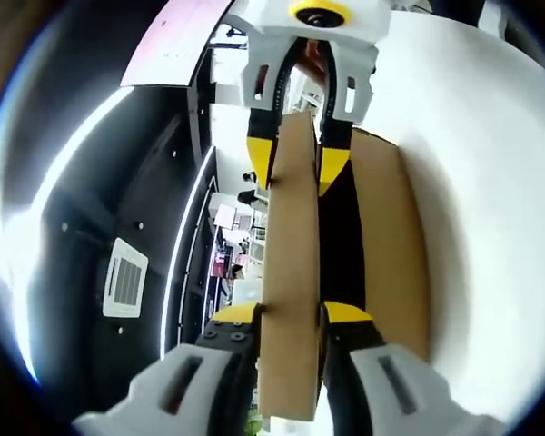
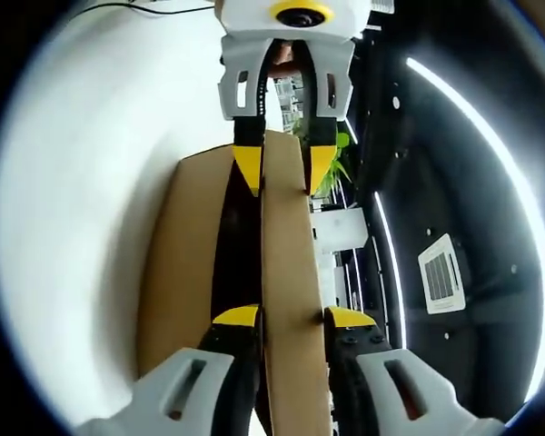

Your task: Operate the shoe box by opening the lid, removing the specified soft item, and placing it in the target area until the item is outside and the box remains undamaged.

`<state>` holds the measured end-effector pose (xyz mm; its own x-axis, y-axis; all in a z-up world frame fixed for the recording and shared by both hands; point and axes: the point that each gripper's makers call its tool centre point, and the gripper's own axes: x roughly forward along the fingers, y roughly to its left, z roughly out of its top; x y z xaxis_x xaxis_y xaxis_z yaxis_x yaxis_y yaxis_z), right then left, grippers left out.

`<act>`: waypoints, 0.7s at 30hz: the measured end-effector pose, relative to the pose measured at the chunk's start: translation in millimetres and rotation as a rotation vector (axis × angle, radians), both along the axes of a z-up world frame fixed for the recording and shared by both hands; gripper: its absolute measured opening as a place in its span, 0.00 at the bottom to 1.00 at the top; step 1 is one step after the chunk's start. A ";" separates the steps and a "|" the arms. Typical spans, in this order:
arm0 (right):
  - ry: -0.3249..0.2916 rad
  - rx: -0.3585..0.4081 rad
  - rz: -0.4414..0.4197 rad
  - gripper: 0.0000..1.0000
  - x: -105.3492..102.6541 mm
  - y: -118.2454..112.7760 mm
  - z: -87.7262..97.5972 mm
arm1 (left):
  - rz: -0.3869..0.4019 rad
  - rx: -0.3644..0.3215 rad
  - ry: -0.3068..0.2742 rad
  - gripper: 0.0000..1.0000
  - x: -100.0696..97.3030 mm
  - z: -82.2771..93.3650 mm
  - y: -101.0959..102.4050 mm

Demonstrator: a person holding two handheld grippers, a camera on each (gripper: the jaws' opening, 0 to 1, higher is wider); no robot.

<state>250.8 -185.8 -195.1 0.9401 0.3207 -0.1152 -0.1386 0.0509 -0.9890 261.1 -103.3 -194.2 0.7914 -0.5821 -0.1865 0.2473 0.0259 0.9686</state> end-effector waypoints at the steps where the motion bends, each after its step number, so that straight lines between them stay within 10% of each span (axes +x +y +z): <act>1: -0.006 -0.007 -0.002 0.25 0.2 0.0 0.9 | 0.000 -0.003 -0.004 0.26 0.6 1.0 -0.2; 21: -0.078 -0.082 0.032 0.24 7.9 7.7 6.6 | 0.002 -0.009 -0.012 0.25 9.8 7.3 -0.7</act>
<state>258.6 -178.1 -188.5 0.9366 0.3436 -0.0687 -0.0609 -0.0335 -0.9976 270.9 -104.0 -186.9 0.7948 -0.5820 -0.1717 0.2356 0.0353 0.9712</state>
